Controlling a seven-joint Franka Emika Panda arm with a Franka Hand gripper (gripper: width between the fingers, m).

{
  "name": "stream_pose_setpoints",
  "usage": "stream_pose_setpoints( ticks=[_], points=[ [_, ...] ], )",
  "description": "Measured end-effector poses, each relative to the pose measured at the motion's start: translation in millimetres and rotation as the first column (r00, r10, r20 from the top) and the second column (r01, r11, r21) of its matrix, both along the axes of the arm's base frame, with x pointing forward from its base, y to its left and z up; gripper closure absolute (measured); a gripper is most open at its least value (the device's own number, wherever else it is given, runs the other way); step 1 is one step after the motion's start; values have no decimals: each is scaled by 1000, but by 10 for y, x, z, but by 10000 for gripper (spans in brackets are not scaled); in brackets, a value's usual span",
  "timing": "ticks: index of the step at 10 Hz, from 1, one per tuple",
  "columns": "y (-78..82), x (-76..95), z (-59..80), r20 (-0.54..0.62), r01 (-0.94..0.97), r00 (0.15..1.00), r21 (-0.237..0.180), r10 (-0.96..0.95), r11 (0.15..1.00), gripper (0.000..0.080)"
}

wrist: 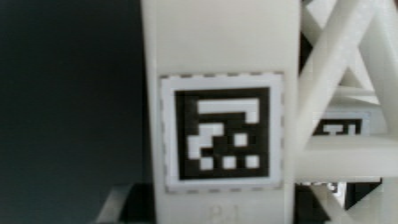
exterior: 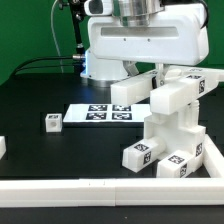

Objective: Assemble chair

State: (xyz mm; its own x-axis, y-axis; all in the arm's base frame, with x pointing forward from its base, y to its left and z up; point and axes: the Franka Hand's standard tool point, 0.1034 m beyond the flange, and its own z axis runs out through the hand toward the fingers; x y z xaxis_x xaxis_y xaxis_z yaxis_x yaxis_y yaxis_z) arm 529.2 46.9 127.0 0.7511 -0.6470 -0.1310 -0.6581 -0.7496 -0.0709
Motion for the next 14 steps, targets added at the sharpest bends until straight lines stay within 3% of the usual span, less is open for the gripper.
stream_pose_setpoints(
  ticks=[5,8,14],
  points=[
    [197,-57,-43,8,15,1000,-8,-15,1000,515],
    [183,31,-66,12,22,1000,-14,-22,1000,515],
    [103,34,-198,10,25,1000,-21,-25,999,515]
  ],
)
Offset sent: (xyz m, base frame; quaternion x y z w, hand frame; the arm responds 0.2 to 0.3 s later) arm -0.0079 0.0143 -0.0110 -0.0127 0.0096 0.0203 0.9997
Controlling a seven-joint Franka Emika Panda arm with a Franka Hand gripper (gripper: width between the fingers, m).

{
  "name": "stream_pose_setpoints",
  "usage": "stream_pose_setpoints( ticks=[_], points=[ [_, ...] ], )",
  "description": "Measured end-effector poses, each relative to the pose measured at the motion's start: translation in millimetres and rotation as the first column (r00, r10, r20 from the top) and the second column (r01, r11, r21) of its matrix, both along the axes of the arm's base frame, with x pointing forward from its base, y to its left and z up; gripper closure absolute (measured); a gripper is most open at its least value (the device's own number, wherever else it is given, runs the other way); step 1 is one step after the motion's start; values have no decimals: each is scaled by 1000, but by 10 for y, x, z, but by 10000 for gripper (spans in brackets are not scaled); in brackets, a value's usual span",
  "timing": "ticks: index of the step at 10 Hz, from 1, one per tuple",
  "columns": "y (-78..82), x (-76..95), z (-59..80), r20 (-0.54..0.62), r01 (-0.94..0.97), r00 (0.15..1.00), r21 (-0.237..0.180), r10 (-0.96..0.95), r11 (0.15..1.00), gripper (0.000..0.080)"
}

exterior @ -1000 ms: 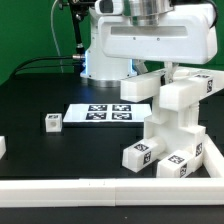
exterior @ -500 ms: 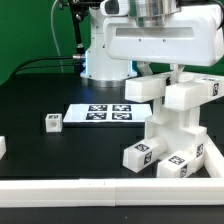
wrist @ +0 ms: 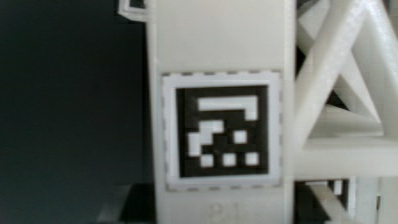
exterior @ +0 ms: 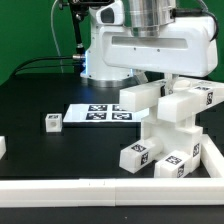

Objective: Assemble chair

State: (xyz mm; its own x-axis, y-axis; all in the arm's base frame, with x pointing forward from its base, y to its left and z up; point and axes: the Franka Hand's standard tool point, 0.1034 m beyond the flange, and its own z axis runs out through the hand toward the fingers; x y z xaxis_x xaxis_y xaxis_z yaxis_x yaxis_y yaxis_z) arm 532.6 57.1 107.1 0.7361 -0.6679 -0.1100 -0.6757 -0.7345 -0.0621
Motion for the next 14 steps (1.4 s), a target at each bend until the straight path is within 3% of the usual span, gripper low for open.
stream_pose_setpoints(
  ticks=[3,9,10,11,12,14],
  points=[
    [-63,89,-98,13,-60,998,-14,60,998,515],
    [-228,276,-99,62,-242,968,-33,244,970,511],
    [-233,274,-117,61,-238,969,-33,239,971,303],
    [-237,274,-118,60,-238,969,-33,239,971,303],
    [-237,273,-118,60,-238,969,-33,239,971,186],
    [-232,271,-98,60,-238,969,-31,239,971,157]
  ],
)
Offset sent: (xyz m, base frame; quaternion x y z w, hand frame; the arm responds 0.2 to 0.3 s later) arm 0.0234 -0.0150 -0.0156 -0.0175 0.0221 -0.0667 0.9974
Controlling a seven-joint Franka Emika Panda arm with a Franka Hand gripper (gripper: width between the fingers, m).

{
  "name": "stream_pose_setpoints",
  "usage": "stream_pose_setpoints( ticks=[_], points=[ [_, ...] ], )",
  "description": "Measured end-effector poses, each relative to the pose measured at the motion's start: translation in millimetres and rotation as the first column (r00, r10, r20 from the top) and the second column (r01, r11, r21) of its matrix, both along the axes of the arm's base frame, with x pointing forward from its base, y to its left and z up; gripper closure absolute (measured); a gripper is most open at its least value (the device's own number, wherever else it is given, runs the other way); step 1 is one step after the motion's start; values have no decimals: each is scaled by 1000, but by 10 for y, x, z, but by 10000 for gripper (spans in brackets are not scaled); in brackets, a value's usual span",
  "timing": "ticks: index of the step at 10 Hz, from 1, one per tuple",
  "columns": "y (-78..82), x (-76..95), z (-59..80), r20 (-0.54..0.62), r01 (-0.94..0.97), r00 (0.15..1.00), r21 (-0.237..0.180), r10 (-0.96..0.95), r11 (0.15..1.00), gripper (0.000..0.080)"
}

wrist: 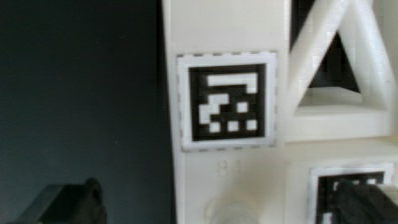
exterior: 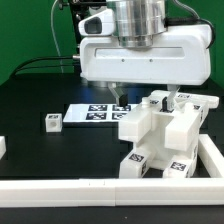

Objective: Assemble chair

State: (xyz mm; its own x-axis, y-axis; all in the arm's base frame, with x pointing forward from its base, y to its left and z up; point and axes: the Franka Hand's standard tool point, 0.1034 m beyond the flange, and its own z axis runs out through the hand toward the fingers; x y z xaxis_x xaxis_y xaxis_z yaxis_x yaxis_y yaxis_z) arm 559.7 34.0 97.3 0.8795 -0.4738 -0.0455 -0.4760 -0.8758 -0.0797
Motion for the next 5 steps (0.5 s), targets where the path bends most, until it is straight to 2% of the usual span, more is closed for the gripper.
stream_pose_setpoints(
  ticks=[1,3,5],
  points=[
    [14,-1,60,1,-1,1000,6,1,1000,151],
    [88,-77,281,-6,-7,1000,32,8,999,150],
    [161,-213,429,5,-43,999,30,43,999,150]
  ],
)
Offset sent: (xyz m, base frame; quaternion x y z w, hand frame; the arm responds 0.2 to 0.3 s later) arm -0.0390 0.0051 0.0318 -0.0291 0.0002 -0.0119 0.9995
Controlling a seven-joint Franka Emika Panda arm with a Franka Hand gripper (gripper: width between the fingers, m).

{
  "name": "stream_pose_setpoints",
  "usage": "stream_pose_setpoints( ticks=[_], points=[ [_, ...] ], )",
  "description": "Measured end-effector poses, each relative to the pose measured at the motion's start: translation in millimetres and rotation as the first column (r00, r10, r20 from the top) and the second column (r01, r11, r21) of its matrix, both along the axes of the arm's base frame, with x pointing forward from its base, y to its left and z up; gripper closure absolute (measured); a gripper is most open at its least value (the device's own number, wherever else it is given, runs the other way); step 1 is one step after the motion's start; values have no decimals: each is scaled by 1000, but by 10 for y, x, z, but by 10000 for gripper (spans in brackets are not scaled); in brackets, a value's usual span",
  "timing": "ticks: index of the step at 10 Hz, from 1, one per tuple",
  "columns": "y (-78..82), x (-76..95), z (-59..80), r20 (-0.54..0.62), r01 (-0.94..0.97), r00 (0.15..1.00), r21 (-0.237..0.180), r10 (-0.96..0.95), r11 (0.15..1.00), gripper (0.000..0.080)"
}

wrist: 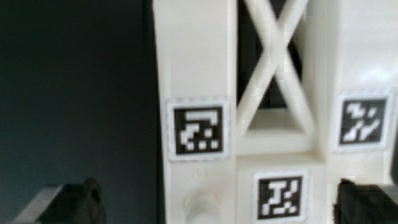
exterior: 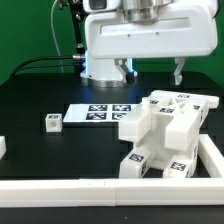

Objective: Assemble chair

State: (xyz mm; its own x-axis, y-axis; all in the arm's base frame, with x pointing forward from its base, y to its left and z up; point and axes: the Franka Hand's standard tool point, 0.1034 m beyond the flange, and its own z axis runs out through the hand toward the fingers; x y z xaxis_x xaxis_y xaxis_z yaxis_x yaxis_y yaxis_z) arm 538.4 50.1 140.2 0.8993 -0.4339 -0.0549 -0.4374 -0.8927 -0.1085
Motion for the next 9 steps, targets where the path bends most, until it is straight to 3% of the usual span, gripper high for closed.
stream_pose_setpoints(
  ticks=[1,9],
  points=[
    [1,-3,42,8,-7,1000,-2,7,1000,150],
    [-12,-49,-42,-6,-21,1000,-5,21,1000,150]
  ],
)
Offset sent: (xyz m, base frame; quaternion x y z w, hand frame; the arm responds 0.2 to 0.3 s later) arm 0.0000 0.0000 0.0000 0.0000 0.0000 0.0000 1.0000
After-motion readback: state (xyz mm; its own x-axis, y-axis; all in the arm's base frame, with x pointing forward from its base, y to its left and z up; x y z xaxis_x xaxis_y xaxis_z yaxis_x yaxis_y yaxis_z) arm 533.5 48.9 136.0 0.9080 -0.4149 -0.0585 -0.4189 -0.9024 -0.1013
